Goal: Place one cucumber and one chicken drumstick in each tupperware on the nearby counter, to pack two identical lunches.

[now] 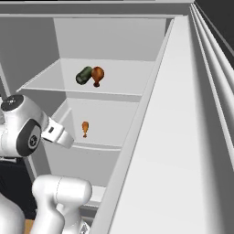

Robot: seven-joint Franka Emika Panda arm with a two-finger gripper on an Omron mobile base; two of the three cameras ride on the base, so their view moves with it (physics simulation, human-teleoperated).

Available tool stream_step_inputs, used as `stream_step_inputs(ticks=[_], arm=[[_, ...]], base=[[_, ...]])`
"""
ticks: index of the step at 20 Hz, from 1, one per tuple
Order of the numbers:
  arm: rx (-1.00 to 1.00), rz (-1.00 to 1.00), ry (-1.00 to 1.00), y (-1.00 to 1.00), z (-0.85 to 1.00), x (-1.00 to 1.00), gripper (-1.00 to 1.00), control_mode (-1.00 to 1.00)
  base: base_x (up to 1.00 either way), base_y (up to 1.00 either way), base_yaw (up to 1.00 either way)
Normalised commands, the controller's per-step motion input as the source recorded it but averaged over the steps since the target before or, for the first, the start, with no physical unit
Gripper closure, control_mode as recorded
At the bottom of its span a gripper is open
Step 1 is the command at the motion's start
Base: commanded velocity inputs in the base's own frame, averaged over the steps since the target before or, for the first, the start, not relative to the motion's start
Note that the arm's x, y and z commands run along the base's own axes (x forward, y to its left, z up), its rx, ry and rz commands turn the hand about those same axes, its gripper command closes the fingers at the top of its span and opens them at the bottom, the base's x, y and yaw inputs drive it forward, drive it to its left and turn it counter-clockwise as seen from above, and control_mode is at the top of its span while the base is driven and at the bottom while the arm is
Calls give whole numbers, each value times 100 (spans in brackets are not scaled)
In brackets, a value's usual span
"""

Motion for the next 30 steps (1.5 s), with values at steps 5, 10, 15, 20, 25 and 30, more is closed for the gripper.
stream_step_inputs(ticks=[5,10,15,20,25,30], arm=[[0,0,-19,-11,30,-52,-100,-100],[0,6,-13,0,-6,45,-100,-100],[0,13,-13,0,-5,38,-100,-100],[-6,10,0,0,-22,17,-100,-100],[-9,8,-5,0,-16,28,-100,-100],[-5,8,-2,0,-20,38,-100,-100]], base=[[0,0,0],[0,0,0],[0,0,0],[0,0,0],[0,0,0],[0,0,0]])
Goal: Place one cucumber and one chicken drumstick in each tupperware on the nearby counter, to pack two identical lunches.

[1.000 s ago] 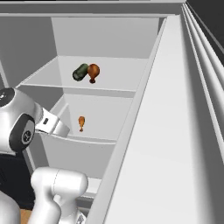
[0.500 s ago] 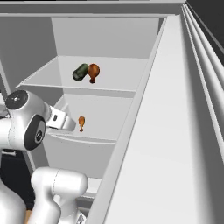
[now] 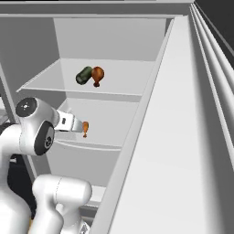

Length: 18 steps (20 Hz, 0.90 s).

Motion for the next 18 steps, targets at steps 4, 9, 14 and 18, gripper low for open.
stream_step_inputs(ticks=[4,9,14,18], arm=[[0,9,-2,0,-12,42,-100,-100],[-2,7,0,0,-25,59,-100,-100],[-7,1,0,0,-35,63,-100,-100],[-4,0,0,0,-9,48,-100,-100]], base=[[0,0,0],[0,0,0],[0,0,0],[0,0,0]])
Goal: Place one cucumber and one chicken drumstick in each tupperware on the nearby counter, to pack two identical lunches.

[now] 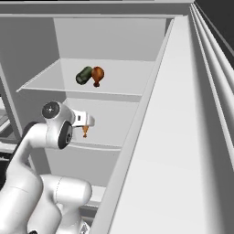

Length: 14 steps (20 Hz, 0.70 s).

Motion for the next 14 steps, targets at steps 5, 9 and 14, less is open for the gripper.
stream_step_inputs(ticks=[5,9,14], arm=[[0,0,2,0,-3,45,-100,-100],[0,0,7,-2,-10,39,-100,-100],[0,1,12,-4,-13,1,-100,-100]], base=[[0,0,0],[0,0,0],[0,0,0]])
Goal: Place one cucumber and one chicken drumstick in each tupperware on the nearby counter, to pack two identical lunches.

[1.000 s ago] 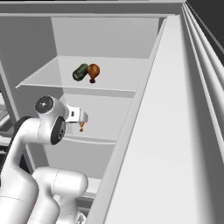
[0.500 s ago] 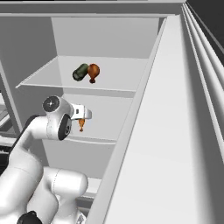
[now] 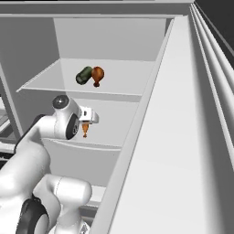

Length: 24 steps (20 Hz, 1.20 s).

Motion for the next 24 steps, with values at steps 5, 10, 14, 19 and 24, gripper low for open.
stream_step_inputs(ticks=[5,10,14,19,24], arm=[[0,0,12,-1,-25,0,-100,-100],[0,0,2,0,-31,9,-100,-100],[0,0,2,0,-32,6,-100,-100],[0,0,0,0,-32,11,-100,-100],[0,0,0,0,-24,20,-100,-100]], base=[[0,0,0],[0,0,0],[0,0,0],[0,0,0],[0,0,0]])
